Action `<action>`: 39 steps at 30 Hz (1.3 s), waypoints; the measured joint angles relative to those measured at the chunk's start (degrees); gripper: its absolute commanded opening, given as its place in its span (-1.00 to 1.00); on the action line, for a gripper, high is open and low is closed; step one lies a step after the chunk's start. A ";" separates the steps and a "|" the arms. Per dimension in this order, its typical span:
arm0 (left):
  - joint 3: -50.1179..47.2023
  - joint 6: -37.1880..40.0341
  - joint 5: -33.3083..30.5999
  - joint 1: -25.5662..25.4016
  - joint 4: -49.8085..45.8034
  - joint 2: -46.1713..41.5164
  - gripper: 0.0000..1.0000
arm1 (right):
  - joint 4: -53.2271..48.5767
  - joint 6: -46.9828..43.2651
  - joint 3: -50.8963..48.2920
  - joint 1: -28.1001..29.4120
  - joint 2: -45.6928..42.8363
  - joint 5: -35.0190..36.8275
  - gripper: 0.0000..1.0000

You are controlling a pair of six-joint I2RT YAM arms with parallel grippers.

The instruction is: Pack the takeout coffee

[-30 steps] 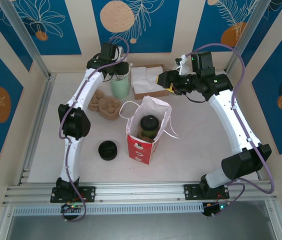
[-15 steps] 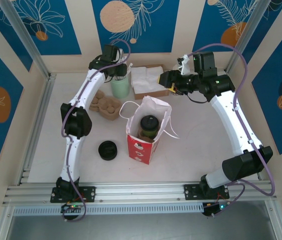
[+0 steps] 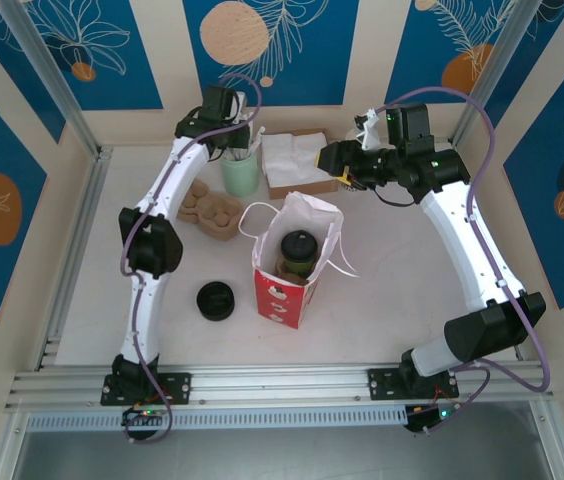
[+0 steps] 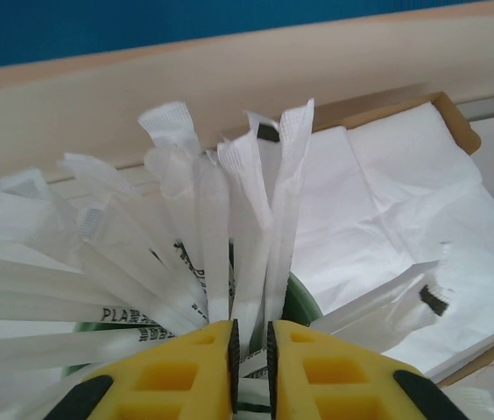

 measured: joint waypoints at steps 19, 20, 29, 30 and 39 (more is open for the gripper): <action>2.45 1.53 0.55 -1.16 -2.75 -18.29 -0.82 | 0.52 0.02 -1.51 0.00 -3.96 0.72 0.16; 2.51 1.53 0.94 -1.57 -3.32 -19.93 -0.83 | 0.52 0.00 -1.66 0.00 -4.17 0.94 0.16; 2.25 3.26 5.14 -11.54 -9.33 -36.15 -0.84 | 0.66 -0.13 -3.45 -0.44 -7.19 4.07 0.16; 1.03 3.52 5.77 -13.42 -9.46 -38.38 -0.84 | 0.66 -0.26 -3.91 -0.55 -7.67 4.48 0.16; -14.78 4.35 8.02 -26.47 -11.47 -52.57 -0.85 | 0.98 -1.36 -6.86 -2.16 -11.56 6.84 0.16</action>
